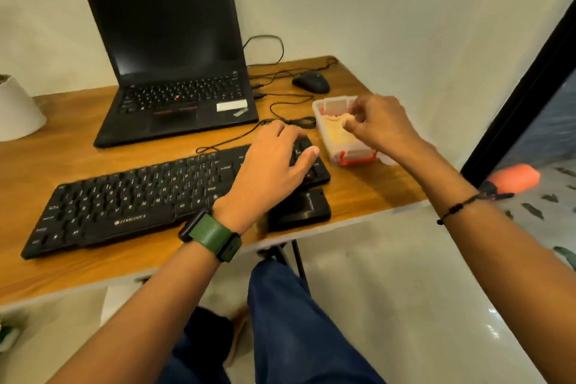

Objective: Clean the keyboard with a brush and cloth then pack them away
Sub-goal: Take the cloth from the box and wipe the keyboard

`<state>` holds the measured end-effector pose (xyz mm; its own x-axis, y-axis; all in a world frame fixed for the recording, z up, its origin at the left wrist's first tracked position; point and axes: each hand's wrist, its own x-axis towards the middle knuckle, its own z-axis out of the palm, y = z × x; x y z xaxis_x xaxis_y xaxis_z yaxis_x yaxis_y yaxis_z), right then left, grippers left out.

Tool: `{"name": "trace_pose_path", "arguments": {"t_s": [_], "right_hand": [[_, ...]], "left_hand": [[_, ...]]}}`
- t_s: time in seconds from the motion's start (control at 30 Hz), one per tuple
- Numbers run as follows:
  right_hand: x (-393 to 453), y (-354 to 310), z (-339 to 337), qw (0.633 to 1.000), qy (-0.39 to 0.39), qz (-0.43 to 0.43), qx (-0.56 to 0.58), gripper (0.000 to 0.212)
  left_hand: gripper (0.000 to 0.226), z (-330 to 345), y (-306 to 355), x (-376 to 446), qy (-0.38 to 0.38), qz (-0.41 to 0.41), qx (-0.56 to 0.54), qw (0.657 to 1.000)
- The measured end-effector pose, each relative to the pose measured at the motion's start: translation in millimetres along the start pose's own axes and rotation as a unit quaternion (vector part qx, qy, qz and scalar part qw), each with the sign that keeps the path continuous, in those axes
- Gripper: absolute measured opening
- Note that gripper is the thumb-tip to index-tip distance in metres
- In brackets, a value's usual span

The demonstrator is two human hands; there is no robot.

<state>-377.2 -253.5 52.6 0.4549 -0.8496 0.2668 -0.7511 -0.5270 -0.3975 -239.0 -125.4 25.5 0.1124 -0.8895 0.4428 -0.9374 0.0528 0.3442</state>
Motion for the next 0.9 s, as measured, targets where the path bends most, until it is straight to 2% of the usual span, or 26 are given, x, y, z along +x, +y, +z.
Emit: {"name": "trace_pose_path", "arguments": {"t_s": [0.17,0.27,0.37,0.47,0.63,0.7,0.9], "right_hand": [[34.1,0.6,10.3,0.987,-0.074,-0.045,-0.137,0.02],[45.9,-1.7,13.6,0.978,-0.109,-0.09,-0.155,0.023],[57.8,-1.3,20.3,0.959,-0.193,-0.089,-0.188,0.033],[66.8,2.8,36.3,0.94,-0.246,-0.078,-0.223,0.026],[66.5,6.1,40.3,0.932,-0.228,-0.088,-0.267,0.034],[66.2,7.0,43.3,0.935,-0.212,-0.086,-0.271,0.03],[62.7,15.1,50.3,0.986,-0.127,-0.008,-0.107,0.026]], "left_hand": [[0.026,15.0,11.1,63.2,-0.03,0.019,-0.028,0.999],[0.022,25.4,15.1,89.3,-0.04,0.005,-0.03,0.999],[0.022,34.0,15.3,107.1,-0.054,-0.016,-0.031,0.998],[0.025,40.6,15.8,116.5,-0.062,-0.046,-0.051,0.996],[0.027,51.9,10.3,120.1,-0.071,-0.063,-0.074,0.993],[0.028,53.1,8.7,120.2,-0.068,-0.071,-0.082,0.992],[0.031,51.5,5.5,118.2,-0.069,-0.097,-0.125,0.985]]}}
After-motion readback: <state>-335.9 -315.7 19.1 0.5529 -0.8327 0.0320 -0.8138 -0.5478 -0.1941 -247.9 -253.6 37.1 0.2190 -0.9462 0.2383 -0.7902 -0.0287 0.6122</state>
